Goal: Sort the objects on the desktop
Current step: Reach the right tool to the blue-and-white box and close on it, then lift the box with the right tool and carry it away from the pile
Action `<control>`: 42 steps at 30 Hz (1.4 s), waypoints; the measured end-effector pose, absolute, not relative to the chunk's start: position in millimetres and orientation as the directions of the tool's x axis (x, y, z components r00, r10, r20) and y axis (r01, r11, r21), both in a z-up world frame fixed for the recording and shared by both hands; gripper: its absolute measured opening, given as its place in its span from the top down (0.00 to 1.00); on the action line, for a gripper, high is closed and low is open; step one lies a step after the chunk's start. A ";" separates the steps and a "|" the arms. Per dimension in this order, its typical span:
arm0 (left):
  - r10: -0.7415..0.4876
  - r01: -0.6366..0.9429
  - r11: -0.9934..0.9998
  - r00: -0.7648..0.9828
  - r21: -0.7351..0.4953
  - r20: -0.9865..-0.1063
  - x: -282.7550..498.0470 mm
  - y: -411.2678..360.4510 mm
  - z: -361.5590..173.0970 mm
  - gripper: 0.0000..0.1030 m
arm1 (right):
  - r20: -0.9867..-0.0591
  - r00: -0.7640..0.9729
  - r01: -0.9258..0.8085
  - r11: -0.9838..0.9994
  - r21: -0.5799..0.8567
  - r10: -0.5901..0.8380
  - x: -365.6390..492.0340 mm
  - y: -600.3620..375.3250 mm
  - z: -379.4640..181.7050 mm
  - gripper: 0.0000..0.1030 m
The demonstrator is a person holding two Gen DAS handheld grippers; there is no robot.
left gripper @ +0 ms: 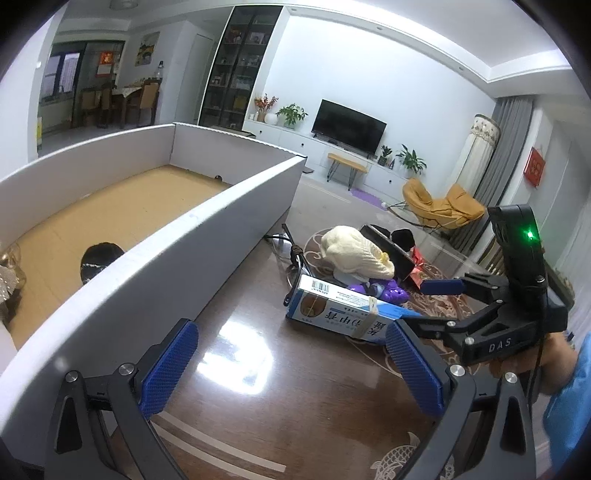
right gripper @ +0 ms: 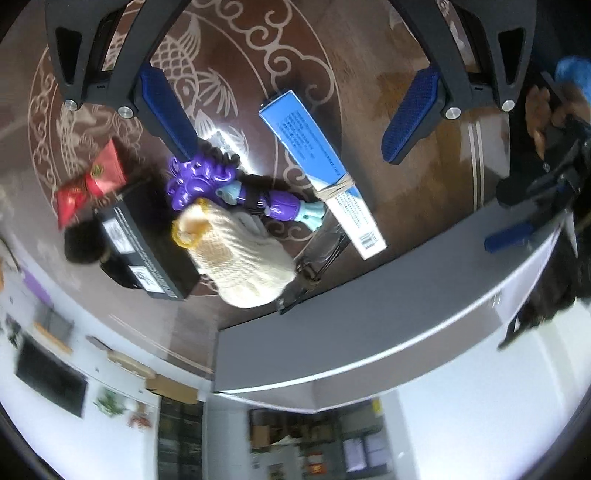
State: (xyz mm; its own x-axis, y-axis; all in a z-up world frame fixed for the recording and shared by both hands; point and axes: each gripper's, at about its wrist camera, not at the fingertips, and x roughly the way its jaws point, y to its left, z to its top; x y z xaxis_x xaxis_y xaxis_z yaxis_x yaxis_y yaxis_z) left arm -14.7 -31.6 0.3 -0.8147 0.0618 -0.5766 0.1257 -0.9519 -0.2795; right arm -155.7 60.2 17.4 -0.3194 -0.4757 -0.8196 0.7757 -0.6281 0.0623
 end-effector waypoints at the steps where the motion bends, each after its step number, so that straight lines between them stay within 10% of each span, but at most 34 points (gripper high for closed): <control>1: 0.059 0.128 -0.952 -0.814 -0.277 -0.578 -15.3 -31.4 0.1 0.00 | -0.829 -0.305 0.791 -0.609 0.054 -0.469 -154.6 56.4 15.5 0.03; 7: 0.056 0.133 -0.952 -0.810 -0.276 -0.584 -16.6 -32.2 -1.6 0.00 | -0.875 -0.251 0.834 -0.551 0.022 -0.415 -160.0 31.0 1.1 0.05; 9: 0.055 0.133 -0.953 -0.808 -0.272 -0.587 -17.5 -31.5 -2.1 0.00 | -0.886 -0.196 0.843 -0.534 0.067 -0.420 -163.2 19.8 -6.2 0.22; 11: 0.056 0.132 -0.953 -0.807 -0.272 -0.588 -17.4 -32.1 -2.1 0.00 | -0.888 -0.154 0.839 -0.532 0.114 -0.433 -166.6 13.5 -10.7 0.64; 13: 0.061 0.131 -0.952 -0.805 -0.277 -0.590 -17.6 -33.1 -3.0 0.00 | -0.869 -0.131 0.817 -0.549 0.178 -0.477 -159.3 18.7 -12.9 0.71; 28: 0.129 0.098 -0.941 -0.782 -0.325 -0.610 -22.0 -32.3 -9.8 0.00 | -0.569 -0.225 0.261 -0.612 0.747 -0.791 -110.5 221.2 -57.2 0.72; 33: 0.140 0.089 -0.941 -0.776 -0.326 -0.615 -23.4 -30.1 -10.7 0.00 | -0.574 -0.401 0.152 -0.669 0.727 -0.714 -97.4 275.2 -43.4 0.64; 38: 0.150 0.082 -0.941 -0.768 -0.328 -0.622 -24.9 -28.7 -12.2 0.00 | -0.654 -0.476 0.162 -0.789 0.592 -0.588 -75.8 283.1 -15.9 0.00; 42: 0.157 0.075 -0.943 -0.759 -0.324 -0.632 -25.9 -26.0 -13.0 0.00 | -0.693 -0.516 0.217 -0.860 0.462 -0.503 -68.1 267.2 -8.5 0.00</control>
